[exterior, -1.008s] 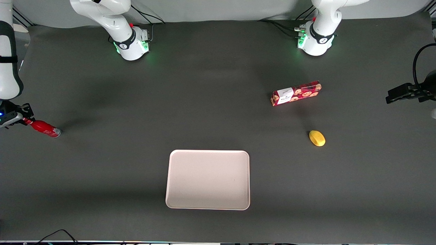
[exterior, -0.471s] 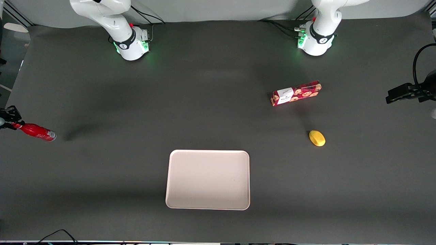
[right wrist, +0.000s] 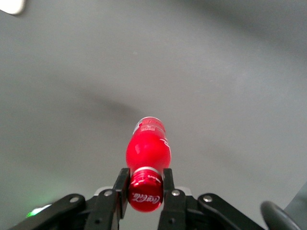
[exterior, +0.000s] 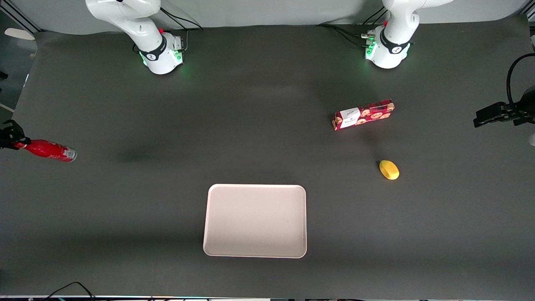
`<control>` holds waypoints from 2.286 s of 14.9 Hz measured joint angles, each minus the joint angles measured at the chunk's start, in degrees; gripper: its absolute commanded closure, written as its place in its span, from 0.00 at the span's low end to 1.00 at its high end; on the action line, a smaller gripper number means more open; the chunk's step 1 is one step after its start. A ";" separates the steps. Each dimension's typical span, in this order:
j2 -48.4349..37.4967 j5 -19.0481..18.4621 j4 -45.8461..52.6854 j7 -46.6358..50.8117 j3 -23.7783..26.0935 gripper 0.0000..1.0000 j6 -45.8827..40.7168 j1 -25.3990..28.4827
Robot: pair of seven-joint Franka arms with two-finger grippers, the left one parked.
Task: Place coke bottle on tray
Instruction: 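Lift the bottle and carry it with the right gripper toward the white tray, then lower the bottle onto the tray and open the right gripper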
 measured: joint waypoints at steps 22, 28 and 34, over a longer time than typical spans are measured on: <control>27.28 -6.95 15.44 83.22 39.77 1.00 20.88 4.59; 32.39 -14.58 15.93 89.91 41.40 0.86 25.29 5.89; 33.46 -14.90 16.49 90.27 41.46 0.00 26.85 5.90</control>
